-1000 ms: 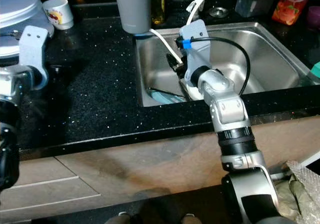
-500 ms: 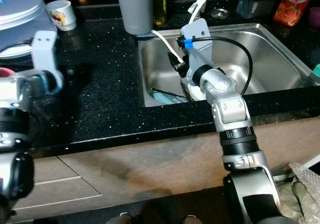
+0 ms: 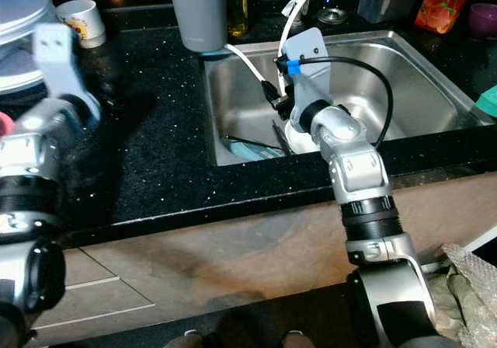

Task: Kitchen organization

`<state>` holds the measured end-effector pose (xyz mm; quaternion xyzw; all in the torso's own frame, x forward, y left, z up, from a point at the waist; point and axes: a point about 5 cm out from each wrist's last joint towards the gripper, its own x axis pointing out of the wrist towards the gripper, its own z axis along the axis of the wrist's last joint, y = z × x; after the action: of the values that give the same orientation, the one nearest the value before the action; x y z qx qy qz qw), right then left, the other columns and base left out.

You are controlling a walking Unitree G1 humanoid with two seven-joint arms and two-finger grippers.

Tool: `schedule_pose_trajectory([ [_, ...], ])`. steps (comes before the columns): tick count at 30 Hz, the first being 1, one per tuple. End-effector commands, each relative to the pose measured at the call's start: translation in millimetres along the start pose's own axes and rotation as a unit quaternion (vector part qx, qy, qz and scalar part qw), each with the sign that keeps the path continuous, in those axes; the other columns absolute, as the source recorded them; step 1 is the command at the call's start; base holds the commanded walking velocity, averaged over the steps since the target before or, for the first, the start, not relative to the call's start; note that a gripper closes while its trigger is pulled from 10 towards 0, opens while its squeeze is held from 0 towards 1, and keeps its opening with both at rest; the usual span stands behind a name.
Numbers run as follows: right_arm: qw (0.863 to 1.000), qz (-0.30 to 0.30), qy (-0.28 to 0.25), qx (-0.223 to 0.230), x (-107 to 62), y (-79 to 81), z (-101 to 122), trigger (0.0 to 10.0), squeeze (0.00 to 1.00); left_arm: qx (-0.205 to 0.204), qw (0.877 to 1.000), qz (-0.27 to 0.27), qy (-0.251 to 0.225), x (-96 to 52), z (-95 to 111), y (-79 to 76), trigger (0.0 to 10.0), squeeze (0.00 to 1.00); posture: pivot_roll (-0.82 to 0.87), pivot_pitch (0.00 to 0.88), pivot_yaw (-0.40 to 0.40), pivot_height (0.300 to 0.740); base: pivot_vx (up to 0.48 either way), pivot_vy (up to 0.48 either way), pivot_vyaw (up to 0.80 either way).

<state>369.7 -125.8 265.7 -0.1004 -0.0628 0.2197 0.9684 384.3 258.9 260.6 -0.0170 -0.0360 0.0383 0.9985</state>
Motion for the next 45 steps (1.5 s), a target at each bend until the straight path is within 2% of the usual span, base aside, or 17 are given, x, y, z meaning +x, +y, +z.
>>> schedule_pose_trajectory([
  [1, 1.0, -0.002, -0.007, 0.006, 1.3, -0.8, 3, 10.0, 0.0, 0.009, 1.0, 0.022, 0.003, -1.0, -4, 9.3, 10.0, 0.0, 0.02, 0.13, 0.018, 0.74, 0.0, 0.0, 0.0],
  [2, 1.0, -0.003, -0.007, 0.005, 0.6, -1.6, 2, 10.0, 0.0, 0.002, 1.0, 0.031, -0.002, -1.5, -10, 15.6, 0.0, 0.0, 0.02, 0.131, 0.017, 0.74, 0.0, 0.0, 0.0],
  [7, 1.0, -0.004, -0.006, 0.004, 0.4, -2.8, 2, 10.0, 0.0, 0.004, 0.999, 0.034, -0.009, -2.2, -16, 21.8, 0.0, 0.0, 0.02, 0.134, 0.016, 0.74, 0.0, 0.0, 0.0],
  [14, 1.0, -0.002, -0.007, 0.004, 1.0, -2.8, 2, 10.0, 0.0, 0.019, 0.997, 0.069, -0.012, -3.3, -19, 37.9, 0.0, 0.0, 0.02, 0.135, 0.013, 0.74, 0.0, 0.0, 0.0],
  [16, 1.0, -0.002, -0.007, 0.004, 1.1, -2.7, 2, 10.0, 0.0, 0.022, 0.997, 0.078, -0.008, -3.8, -21, 41.7, 0.0, 0.0, 0.02, 0.135, 0.013, 0.74, 0.0, 0.0, 0.0],
  [17, 1.0, -0.001, -0.007, 0.005, 1.1, -2.5, 2, 10.0, 0.0, 0.023, 0.995, 0.097, 0.004, -5.2, -25, 48.5, 0.0, 0.0, 0.02, 0.135, 0.013, 0.74, 0.0, 0.0, 0.0],
  [26, 1.0, -0.002, -0.006, 0.005, 1.0, -2.7, 1, 10.0, 0.0, 0.021, 0.989, 0.143, 0.036, -9.0, -36, 62.6, 0.0, 0.0, 0.02, 0.137, 0.014, 0.74, 0.0, 0.0, 0.0],
  [27, 1.0, -0.002, -0.007, 0.005, 1.0, -2.8, 1, 10.0, 0.0, 0.021, 0.987, 0.152, 0.047, -10.1, -39, 65.2, 10.0, 0.0, 0.02, 0.138, 0.015, 0.74, 0.0, 0.0, 0.0],
  [32, 1.0, -0.002, -0.007, 0.005, 1.2, -3.0, 1, 10.0, 0.0, 0.019, 0.985, 0.158, 0.063, -11.1, -45, 68.2, 10.0, 0.0, 0.02, 0.138, 0.015, 0.74, 0.0, 0.0, 0.0],
  [33, 1.0, -0.002, -0.007, 0.005, 1.2, -2.9, 1, 10.0, 0.0, 0.014, 0.986, 0.144, 0.083, -10.8, -51, 65.3, 10.0, 0.0, 0.02, 0.138, 0.015, 0.74, 0.0, 0.0, 0.0],
  [37, 1.0, -0.002, -0.007, 0.005, 1.2, -3.0, 1, 10.0, 0.0, 0.009, 0.987, 0.131, 0.095, -10.4, -55, 62.5, 10.0, 0.0, 0.02, 0.138, 0.014, 0.74, 0.0, 0.0, 0.0],
  [38, 1.0, -0.002, -0.007, 0.006, 1.0, -3.1, 1, 10.0, 0.0, 0.019, 0.989, 0.097, 0.113, -9.1, -60, 54.8, 10.0, 0.0, 0.02, 0.139, 0.015, 0.74, 0.0, 0.0, 0.0],
  [40, 1.0, -0.002, -0.007, 0.006, 0.8, -3.4, 1, 10.0, 0.0, 0.021, 0.99, 0.075, 0.121, -7.8, -63, 48.7, 10.0, 0.0, 0.02, 0.138, 0.016, 0.74, 0.0, 0.0, 0.0],
  [45, 1.0, -0.003, -0.007, 0.007, 0.1, -4.2, 1, 10.0, 0.0, 0.028, 0.988, 0.064, 0.134, -6.4, -64, 45.0, 10.0, 0.0, 0.02, 0.137, 0.016, 0.74, 0.0, 0.0, 0.0],
])
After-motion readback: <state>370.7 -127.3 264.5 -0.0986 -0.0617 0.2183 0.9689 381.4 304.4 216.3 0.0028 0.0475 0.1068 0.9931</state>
